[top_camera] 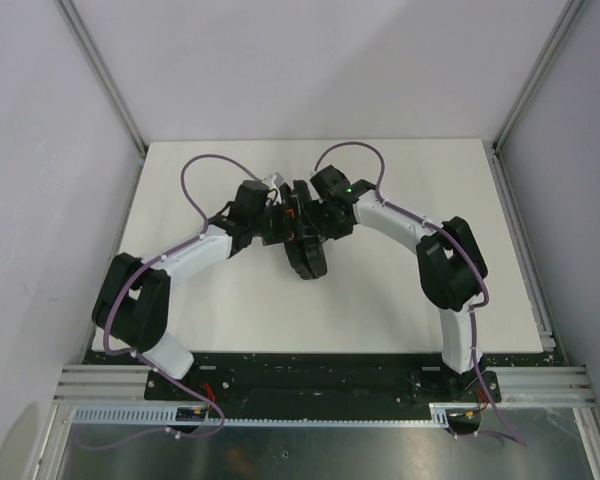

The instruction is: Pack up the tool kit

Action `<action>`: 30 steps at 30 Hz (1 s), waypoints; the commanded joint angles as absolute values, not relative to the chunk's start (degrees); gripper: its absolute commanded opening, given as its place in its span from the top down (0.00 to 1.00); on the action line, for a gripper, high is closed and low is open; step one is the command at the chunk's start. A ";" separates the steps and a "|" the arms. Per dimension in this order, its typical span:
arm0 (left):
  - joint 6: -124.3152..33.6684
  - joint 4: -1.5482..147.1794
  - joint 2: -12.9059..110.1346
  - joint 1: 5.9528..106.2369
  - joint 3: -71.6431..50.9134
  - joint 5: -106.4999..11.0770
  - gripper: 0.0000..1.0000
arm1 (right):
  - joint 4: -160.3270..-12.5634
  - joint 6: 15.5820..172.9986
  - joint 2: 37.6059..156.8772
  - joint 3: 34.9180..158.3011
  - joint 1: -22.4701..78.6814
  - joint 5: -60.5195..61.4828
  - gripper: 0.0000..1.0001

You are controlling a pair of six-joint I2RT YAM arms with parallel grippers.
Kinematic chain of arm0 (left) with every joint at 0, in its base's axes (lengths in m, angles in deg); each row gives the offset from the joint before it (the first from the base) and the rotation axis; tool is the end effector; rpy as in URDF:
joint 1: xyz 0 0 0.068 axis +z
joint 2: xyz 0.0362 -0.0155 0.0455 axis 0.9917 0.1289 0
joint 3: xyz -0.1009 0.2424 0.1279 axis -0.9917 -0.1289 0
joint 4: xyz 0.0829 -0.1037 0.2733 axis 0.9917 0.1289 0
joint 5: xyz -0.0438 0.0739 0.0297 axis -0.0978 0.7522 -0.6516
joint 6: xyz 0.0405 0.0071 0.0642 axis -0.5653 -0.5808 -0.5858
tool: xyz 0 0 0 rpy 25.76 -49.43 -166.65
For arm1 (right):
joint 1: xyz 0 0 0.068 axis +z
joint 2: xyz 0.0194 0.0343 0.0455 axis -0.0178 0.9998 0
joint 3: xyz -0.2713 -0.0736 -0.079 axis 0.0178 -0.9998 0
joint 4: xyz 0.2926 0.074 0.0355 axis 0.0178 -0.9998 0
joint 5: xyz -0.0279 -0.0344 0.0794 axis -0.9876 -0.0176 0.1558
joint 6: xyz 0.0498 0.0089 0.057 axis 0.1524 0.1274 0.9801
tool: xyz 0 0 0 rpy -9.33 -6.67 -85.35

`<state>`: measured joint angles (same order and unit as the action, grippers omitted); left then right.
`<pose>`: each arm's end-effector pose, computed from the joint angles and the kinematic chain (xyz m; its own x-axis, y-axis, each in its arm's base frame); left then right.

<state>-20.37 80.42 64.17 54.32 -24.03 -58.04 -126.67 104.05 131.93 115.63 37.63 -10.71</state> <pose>0.3497 -0.2114 0.2093 -0.8343 -0.1919 -0.5168 0.2162 0.7485 -0.6269 0.3934 0.3096 0.1985 -0.8319 -0.3007 -0.4665 -0.3791 0.9218 0.0818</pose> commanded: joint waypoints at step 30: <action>-45.90 83.11 65.59 45.18 -21.26 -63.30 0.01 | -108.60 112.02 123.21 109.31 34.02 15.75 0.50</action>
<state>-35.63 84.48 64.60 51.63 -21.24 -55.61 -121.55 107.38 125.94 109.88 32.65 3.91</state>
